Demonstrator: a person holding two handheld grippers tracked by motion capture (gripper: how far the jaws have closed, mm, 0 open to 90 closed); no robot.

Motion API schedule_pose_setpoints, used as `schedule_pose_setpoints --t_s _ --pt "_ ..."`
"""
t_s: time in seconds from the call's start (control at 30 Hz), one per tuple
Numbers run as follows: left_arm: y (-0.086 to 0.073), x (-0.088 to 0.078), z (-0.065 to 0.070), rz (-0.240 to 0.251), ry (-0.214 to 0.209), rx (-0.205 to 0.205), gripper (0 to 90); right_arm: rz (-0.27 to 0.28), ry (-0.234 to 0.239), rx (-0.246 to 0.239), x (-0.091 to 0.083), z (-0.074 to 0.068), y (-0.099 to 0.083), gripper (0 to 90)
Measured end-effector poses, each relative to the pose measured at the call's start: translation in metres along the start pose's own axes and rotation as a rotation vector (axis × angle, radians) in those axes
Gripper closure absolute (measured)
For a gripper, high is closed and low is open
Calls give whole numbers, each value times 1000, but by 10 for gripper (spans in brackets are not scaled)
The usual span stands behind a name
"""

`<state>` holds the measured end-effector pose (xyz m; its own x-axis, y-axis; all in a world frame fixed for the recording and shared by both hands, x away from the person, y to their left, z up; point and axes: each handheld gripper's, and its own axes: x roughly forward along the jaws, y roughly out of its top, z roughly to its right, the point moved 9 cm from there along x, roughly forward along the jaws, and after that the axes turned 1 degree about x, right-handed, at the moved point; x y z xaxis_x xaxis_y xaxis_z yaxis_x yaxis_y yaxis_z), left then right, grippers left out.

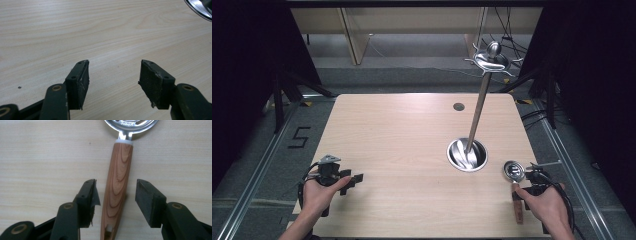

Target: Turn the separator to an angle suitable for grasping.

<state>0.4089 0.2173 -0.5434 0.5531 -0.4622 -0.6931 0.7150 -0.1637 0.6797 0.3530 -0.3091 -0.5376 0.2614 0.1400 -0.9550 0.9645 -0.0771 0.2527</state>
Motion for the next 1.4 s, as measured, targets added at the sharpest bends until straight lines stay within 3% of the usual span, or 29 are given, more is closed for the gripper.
schedule_pose_setpoints --t_s 0.03,0.07,0.1,0.13,0.17,0.2,0.23,0.27,0.3,0.33,0.37,0.47,0.5,0.53,0.57,0.67,0.7,0.77,0.8,0.9,0.93,1.07,1.23,1.27,1.4 --pt "0 0 0 0 0 0 400 0 0 0 0 0 0 552" --pt "-2 -2 -1 -21 1 26 400 -4 -20 -23 0 4 -1 581" --pt "0 -1 1 4 4 4 399 -39 5 7 -3 1 -3 629" --pt "-1 -3 0 -11 4 27 398 -29 10 -22 -3 4 -2 671" --pt "-1 -4 -1 -13 4 32 398 -36 9 -5 -4 6 -2 720" --pt "-1 -4 -1 -8 0 29 397 -36 -38 -68 -3 16 -2 762" --pt "-2 -4 -1 -14 0 27 397 -51 -30 -55 -3 16 -4 821" --pt "-1 -3 -1 -4 2 19 397 -69 -41 -95 -2 21 -6 856" --pt "0 -2 0 9 1 4 398 -109 -62 -81 -2 23 -8 899" --pt "-1 -3 -1 -12 0 29 398 -127 -65 -112 0 26 -10 900" --pt "-1 -3 -1 -7 1 23 398 -149 -66 -120 3 26 -14 900" --pt "1 0 2 14 3 6 398 -220 -104 -241 10 35 -20 900" --pt "-1 -3 0 -12 -7 39 397 -250 -71 -284 11 32 -23 900" --pt "-1 -3 0 -12 -7 39 398 -250 -71 -284 11 32 -23 900" --pt "1 0 3 17 -9 5 398 -264 -67 -309 11 31 -24 900" --pt "1 0 1 10 3 9 397 -261 -79 -381 13 29 -23 900" --pt "1 0 1 11 0 10 397 -270 -64 -410 14 24 -23 900" --pt "1 0 2 17 -6 6 397 -279 -63 -411 14 20 -23 900" --pt "-1 -2 1 -10 -8 38 397 -272 -51 -429 17 12 -22 900" --pt "0 -2 1 -6 -8 34 398 -272 -38 -455 19 2 -19 900" --pt "1 0 3 18 -8 7 398 -272 -35 -454 19 -2 -18 900" --pt "1 0 0 9 3 12 398 -261 -18 -503 23 -18 -10 900" --pt "1 0 1 11 0 14 399 -237 8 -552 28 -38 1 900" --pt "-1 -2 0 -9 -7 38 399 -229 -11 -580 30 -39 5 900" --pt "1 0 1 6 -7 22 400 -194 13 -597 35 -56 15 900"
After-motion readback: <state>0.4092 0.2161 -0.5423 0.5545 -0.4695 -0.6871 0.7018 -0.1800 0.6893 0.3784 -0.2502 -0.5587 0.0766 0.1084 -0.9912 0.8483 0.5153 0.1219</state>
